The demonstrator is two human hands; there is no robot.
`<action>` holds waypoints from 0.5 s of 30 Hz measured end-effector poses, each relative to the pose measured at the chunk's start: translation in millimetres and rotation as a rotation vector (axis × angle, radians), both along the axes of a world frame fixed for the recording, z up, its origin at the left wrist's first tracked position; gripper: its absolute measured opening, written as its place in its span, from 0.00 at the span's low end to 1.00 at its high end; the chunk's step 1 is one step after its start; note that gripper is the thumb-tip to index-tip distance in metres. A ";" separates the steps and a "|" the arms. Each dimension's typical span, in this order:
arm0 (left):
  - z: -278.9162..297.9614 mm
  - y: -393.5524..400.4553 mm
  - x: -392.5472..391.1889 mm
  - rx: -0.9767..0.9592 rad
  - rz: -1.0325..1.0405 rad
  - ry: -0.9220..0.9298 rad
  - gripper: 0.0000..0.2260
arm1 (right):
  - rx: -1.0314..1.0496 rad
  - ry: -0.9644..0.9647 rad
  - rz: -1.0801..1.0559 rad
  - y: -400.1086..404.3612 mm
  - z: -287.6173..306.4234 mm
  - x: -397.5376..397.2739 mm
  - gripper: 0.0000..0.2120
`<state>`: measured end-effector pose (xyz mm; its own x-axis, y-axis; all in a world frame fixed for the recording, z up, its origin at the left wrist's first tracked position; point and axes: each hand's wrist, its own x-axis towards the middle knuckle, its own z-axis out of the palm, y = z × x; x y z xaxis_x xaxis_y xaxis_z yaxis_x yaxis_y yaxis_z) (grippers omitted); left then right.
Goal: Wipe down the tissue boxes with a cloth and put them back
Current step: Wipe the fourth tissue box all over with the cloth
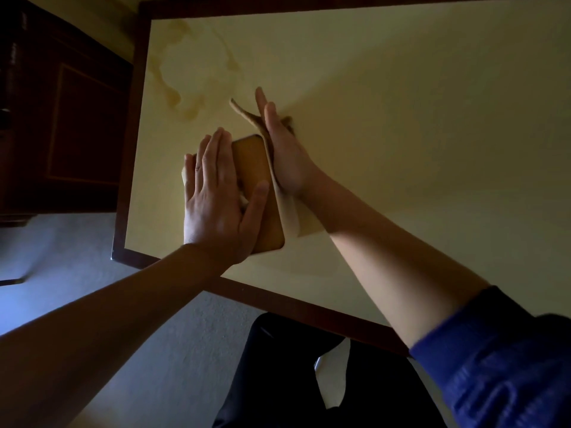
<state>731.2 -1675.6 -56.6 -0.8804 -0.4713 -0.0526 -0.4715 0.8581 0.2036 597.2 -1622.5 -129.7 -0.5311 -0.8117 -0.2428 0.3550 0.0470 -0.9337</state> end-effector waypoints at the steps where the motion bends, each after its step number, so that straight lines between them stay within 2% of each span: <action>1: -0.3 0.2 0.3 -0.002 -0.001 0.000 0.37 | -0.012 0.015 -0.002 3.3 -0.5 4.1 0.34; 3: -1.0 0.1 0.5 -0.008 -0.004 0.001 0.36 | -0.021 0.021 -0.041 17.4 -3.5 23.0 0.36; 7: -2.2 -0.5 0.8 -0.027 -0.006 -0.005 0.36 | -0.054 0.052 -0.094 58.2 -4.2 70.5 0.32; 9: -2.6 -0.2 1.0 -0.030 -0.003 -0.007 0.35 | -0.107 0.009 -0.085 79.9 -2.8 94.6 0.28; 15: -2.9 0.7 0.8 -0.033 0.006 -0.008 0.36 | -0.069 -0.114 -0.122 115.5 7.1 140.3 0.29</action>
<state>732.0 -1674.8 -59.5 -0.8773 -0.4779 -0.0436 -0.4779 0.8615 0.1716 737.5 -1507.0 -122.6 -0.5987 -0.7598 -0.2536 0.4583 -0.0653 -0.8864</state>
